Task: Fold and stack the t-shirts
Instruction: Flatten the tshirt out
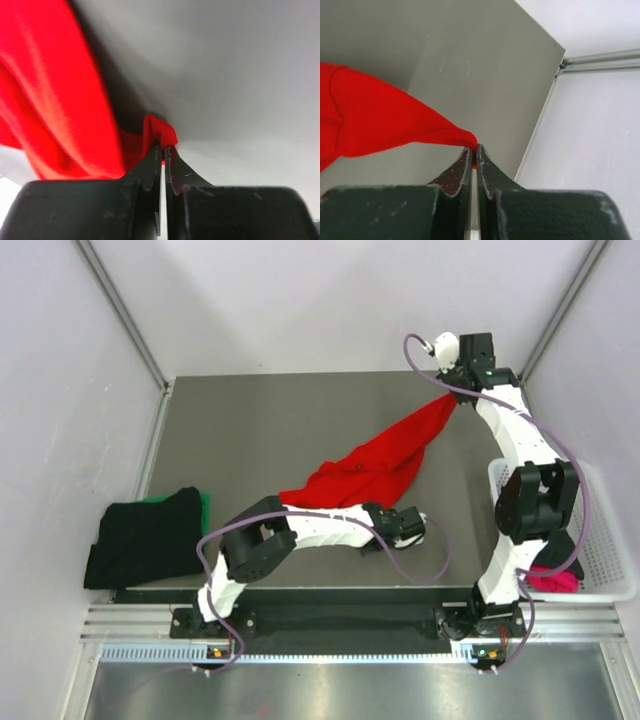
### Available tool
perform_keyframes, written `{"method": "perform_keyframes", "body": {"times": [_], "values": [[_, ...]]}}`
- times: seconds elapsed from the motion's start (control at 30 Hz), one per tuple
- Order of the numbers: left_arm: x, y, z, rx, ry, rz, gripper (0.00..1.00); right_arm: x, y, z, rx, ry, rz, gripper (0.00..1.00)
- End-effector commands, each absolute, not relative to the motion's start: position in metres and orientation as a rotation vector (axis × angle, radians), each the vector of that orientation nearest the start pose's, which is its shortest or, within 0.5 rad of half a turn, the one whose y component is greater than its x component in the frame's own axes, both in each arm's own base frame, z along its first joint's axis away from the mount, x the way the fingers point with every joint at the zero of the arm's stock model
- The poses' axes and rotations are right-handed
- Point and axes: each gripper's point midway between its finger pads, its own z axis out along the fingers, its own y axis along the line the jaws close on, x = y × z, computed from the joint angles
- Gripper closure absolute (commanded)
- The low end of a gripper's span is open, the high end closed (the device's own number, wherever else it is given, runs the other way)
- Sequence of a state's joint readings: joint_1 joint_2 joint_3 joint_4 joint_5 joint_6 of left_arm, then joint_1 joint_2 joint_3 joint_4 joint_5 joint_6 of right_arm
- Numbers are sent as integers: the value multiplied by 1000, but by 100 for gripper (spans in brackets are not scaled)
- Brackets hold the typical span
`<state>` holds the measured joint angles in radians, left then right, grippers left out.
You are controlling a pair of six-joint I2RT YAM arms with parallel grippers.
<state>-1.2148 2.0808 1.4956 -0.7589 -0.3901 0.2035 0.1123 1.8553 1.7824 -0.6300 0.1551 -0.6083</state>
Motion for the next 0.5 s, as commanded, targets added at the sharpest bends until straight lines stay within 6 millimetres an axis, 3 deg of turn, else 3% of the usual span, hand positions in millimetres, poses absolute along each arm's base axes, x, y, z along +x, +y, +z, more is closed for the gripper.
{"method": "perform_keyframes", "body": {"times": [0.0, 0.07, 0.1, 0.13, 0.17, 0.27, 0.3, 0.33, 0.4, 0.47], "values": [[229, -355, 78, 1613, 2010, 305, 100, 501, -3, 276, -653, 2070, -447, 100], [237, -351, 103, 1581, 1954, 306, 100, 497, -6, 282, -634, 2064, -445, 100], [244, -345, 132, 1525, 1916, 302, 100, 495, -8, 287, -624, 2059, -444, 100], [250, -340, 147, 1504, 1891, 312, 100, 492, -11, 291, -610, 2053, -444, 100], [257, -331, 159, 1515, 1856, 338, 100, 486, -12, 304, -578, 2032, -432, 100], [283, -290, 217, 1390, 1818, 326, 100, 472, -18, 328, -504, 1997, -392, 100], [301, -267, 229, 1327, 1844, 331, 100, 468, -19, 336, -488, 1984, -382, 100], [311, -258, 247, 1299, 1803, 322, 100, 460, -20, 349, -472, 1957, -356, 100], [326, -221, 288, 1168, 1741, 354, 100, 449, -17, 366, -444, 1926, -304, 100], [327, -195, 323, 1092, 1656, 425, 100, 429, -22, 397, -395, 1865, -266, 100]]}}
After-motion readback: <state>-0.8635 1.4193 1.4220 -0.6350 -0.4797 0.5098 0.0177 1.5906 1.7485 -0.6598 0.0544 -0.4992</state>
